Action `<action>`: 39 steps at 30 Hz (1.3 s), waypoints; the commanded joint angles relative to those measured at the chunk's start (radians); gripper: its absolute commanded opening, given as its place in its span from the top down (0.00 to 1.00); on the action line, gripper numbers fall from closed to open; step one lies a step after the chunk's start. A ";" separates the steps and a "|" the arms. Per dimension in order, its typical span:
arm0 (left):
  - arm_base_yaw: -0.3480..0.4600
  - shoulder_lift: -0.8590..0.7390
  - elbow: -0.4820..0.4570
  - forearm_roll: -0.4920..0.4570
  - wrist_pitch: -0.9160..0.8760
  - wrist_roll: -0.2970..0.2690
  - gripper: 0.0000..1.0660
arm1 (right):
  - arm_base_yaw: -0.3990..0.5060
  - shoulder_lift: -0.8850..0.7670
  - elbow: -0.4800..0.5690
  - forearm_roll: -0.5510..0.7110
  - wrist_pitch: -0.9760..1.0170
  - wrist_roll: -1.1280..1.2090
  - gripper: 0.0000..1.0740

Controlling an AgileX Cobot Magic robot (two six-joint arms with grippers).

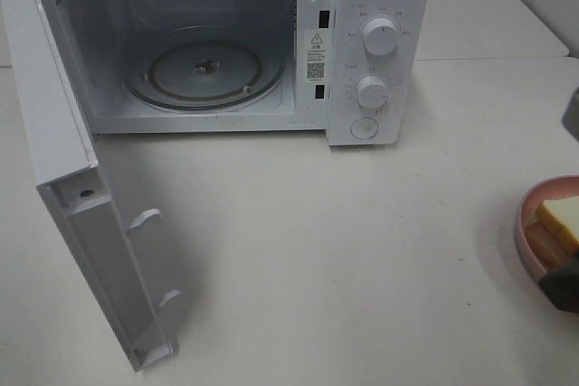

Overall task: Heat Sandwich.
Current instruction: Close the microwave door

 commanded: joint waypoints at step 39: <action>-0.005 -0.016 0.001 -0.008 -0.013 0.001 0.08 | -0.524 -0.766 0.123 0.141 0.099 -0.067 0.29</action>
